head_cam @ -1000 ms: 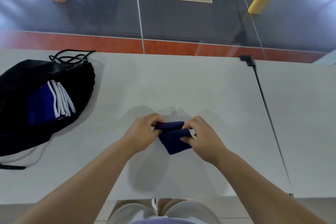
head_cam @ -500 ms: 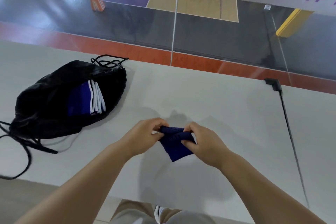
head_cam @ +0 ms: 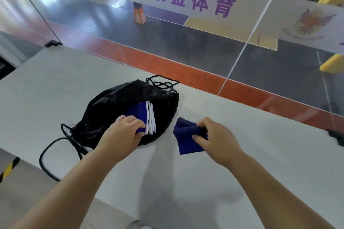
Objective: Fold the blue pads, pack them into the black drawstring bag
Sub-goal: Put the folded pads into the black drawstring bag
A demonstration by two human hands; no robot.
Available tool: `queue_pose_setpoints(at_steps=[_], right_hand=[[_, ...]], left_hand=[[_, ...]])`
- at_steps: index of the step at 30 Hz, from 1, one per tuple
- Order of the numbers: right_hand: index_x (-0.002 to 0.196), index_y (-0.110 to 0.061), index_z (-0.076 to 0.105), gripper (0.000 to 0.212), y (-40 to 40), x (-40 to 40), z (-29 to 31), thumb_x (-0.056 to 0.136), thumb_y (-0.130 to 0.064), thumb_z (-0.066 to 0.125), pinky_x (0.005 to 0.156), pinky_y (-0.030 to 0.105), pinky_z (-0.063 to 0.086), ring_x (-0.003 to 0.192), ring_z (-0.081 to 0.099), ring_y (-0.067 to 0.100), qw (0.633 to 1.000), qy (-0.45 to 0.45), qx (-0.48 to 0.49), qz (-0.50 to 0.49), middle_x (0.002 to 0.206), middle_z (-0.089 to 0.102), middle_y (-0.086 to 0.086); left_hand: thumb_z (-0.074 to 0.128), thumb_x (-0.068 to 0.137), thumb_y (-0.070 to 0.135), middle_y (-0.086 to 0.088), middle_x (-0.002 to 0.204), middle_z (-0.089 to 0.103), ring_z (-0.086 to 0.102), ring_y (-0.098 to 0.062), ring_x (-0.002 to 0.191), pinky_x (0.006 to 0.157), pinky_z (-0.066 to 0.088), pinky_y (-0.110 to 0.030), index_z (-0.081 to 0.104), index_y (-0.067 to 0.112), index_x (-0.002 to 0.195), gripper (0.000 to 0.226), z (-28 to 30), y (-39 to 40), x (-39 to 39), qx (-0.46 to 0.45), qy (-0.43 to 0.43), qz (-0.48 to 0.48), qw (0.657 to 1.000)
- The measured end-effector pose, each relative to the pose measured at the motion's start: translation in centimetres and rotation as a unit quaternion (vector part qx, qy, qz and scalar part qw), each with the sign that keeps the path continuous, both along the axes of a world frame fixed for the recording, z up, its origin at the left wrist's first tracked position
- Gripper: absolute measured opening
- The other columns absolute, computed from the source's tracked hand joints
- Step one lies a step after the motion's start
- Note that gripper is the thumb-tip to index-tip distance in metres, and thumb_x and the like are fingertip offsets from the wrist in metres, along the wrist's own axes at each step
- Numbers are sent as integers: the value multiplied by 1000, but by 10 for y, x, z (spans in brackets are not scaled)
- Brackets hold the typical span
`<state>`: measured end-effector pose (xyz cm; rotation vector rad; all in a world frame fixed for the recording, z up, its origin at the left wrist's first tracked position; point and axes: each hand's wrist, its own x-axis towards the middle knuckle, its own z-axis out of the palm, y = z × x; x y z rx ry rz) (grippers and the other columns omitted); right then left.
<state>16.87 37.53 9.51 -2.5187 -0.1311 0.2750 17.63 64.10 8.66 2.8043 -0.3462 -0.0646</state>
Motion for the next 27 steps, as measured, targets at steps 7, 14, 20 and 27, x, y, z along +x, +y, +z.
queue_pose_setpoints(at_steps=[7,14,20,27], right_hand=[[93,-27,52,10,80,39,6,87,-28,61,59,16,38,75,54,8,997,-27,57,49,83,58,-11],[102,-21,58,18,150,67,-18,86,-29,63,69,24,42,82,57,13,994,-11,106,37,89,62,-7],[105,-18,58,22,187,71,-42,87,-31,61,67,26,41,82,57,18,989,-20,7,148,88,64,-1],[101,-11,60,19,193,99,-48,88,-23,59,63,33,43,88,59,29,980,-102,-118,120,91,68,7]], left_hand=[[72,79,29,-13,136,36,23,-34,117,96,37,-57,67,25,110,31,0,62,27,111,0,158,981],[64,83,40,-1,142,33,56,-26,112,90,51,-41,38,30,139,63,-4,99,46,10,218,227,949],[67,77,10,0,135,38,53,-20,101,83,46,-29,42,25,138,68,-3,123,54,-106,187,215,953],[66,72,2,5,129,38,52,-15,91,78,43,-21,41,20,140,75,1,142,62,-167,200,162,952]])
